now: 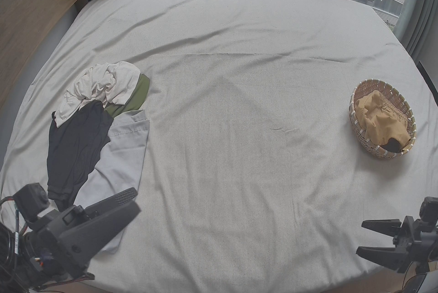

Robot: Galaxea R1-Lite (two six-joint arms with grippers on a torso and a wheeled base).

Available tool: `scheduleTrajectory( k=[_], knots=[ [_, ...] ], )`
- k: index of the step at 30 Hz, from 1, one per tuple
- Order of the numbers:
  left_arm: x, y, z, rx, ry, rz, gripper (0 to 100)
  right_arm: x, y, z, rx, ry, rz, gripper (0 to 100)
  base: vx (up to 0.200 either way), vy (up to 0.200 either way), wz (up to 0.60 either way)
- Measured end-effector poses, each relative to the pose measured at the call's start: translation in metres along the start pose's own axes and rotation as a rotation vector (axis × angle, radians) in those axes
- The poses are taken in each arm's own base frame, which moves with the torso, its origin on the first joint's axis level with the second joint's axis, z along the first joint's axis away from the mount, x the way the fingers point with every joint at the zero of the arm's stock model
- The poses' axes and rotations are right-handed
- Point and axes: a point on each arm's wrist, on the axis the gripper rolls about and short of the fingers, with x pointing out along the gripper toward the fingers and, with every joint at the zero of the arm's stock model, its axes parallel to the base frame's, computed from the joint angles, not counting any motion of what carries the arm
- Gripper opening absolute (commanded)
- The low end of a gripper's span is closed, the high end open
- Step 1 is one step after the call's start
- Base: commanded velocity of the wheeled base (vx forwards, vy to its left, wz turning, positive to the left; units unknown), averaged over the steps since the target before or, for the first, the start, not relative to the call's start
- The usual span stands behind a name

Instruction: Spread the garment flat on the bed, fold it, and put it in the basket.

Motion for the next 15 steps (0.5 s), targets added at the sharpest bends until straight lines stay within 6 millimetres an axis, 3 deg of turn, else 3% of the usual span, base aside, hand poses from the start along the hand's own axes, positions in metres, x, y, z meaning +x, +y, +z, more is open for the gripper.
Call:
scheduleTrajectory(
  k=[15],
  knots=[
    [-0.044, 0.003, 0.014, 0.038, -0.085, 0.153, 100, -0.049, 0.002, -0.017, -0.07, -0.274, -0.183, 100, 0.0, 0.0, 0.0]
  ],
)
